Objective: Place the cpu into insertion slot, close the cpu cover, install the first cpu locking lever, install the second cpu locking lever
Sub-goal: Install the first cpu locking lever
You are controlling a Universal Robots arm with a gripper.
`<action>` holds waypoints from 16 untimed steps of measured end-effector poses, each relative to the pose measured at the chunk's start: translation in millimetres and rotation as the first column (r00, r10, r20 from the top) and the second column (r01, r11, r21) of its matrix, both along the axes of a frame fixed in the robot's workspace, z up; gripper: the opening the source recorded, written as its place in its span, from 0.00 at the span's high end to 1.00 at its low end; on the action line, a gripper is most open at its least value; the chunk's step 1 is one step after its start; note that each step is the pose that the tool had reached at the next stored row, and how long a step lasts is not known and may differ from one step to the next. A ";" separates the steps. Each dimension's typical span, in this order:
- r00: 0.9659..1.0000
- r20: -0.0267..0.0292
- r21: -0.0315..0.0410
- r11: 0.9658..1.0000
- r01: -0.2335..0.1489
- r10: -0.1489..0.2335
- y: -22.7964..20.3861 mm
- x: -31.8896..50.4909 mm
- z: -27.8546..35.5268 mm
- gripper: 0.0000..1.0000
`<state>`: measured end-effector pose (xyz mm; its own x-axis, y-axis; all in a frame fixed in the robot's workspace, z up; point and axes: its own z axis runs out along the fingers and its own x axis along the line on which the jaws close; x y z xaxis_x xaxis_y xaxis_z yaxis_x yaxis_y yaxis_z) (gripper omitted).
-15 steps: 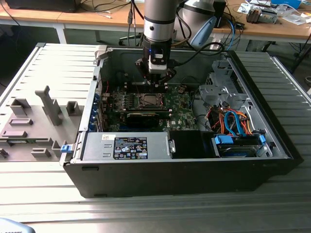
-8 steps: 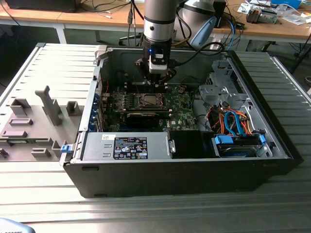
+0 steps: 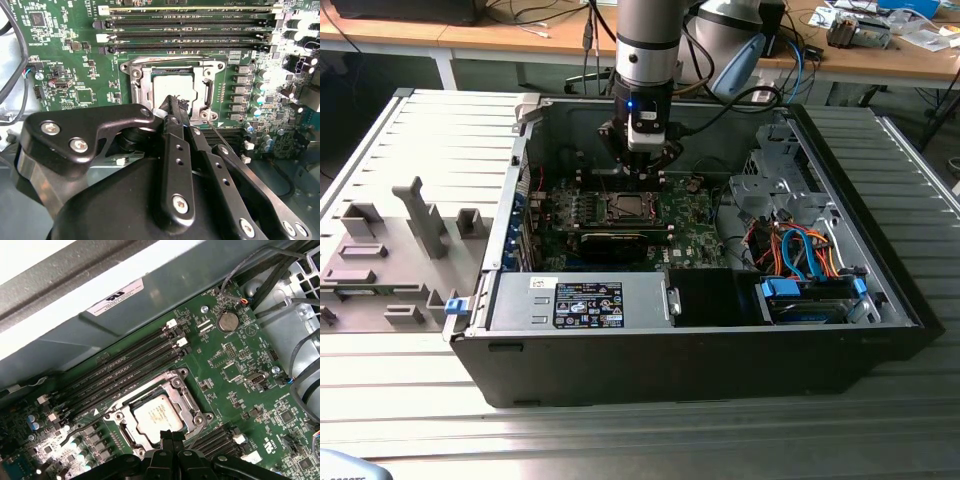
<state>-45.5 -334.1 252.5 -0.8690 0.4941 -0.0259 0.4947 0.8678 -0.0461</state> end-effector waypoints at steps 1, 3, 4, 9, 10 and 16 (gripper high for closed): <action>1.000 0.000 0.000 1.000 -0.001 0.001 0.0 0.0 0.0 0.89; 1.000 0.000 0.000 1.000 -0.004 0.004 0.0 0.0 0.0 0.89; 1.000 0.000 0.000 1.000 -0.007 0.007 0.0 0.0 0.0 0.89; 1.000 0.000 0.000 1.000 -0.014 0.014 0.0 0.0 0.0 0.89; 1.000 0.000 0.000 1.000 -0.015 0.015 0.0 0.0 0.0 0.89; 1.000 0.000 0.000 1.000 -0.027 0.027 0.0 0.0 0.0 0.89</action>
<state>-45.5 -334.1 252.5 -0.8821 0.4703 -0.0258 0.4710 0.8809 -0.0461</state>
